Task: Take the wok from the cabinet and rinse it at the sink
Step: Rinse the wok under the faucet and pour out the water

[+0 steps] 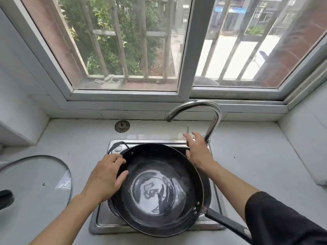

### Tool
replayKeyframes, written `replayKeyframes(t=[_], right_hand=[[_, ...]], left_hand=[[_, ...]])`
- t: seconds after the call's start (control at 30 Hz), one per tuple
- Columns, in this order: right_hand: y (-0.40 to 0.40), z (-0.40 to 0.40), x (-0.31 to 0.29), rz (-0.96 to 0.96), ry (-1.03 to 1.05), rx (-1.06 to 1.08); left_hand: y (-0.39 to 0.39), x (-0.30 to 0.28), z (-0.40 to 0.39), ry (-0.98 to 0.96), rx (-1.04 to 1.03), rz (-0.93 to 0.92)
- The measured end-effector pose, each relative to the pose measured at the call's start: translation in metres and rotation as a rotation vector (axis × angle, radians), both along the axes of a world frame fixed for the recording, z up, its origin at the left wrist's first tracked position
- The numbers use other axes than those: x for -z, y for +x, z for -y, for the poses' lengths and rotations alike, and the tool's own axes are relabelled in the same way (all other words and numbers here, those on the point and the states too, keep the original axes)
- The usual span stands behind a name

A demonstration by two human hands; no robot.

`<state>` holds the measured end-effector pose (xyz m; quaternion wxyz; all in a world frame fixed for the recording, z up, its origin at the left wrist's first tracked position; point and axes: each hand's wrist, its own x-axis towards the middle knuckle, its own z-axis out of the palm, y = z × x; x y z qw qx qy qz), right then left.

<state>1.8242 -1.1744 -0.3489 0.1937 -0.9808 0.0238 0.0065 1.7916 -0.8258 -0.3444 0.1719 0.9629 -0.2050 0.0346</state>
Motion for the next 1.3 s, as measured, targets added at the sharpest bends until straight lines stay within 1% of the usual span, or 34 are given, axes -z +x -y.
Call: replayKeyframes(t=[0.17,0.3,0.4,0.6,0.8,1.3], right_hand=[[0.023,-0.002,0.016,-0.089,-0.056,0.014],[0.031,0.0,0.034,-0.046,-0.094,-0.02],[0.035,0.005,0.041,0.011,-0.068,-0.035],[0.048,0.006,0.045,0.048,-0.067,-0.013],[0.049,0.008,0.049,0.089,-0.086,-0.038],[0.05,0.011,0.05,0.082,-0.11,-0.085]], left_hand=[[0.014,0.013,0.004,-0.002,0.02,0.009],[0.024,0.02,0.006,0.102,0.012,0.03],[0.029,0.026,0.0,0.181,-0.014,-0.001],[0.026,0.034,-0.012,0.273,-0.017,-0.016],[0.026,0.038,-0.015,0.282,-0.027,-0.025],[0.024,0.042,-0.017,0.257,-0.03,-0.043]])
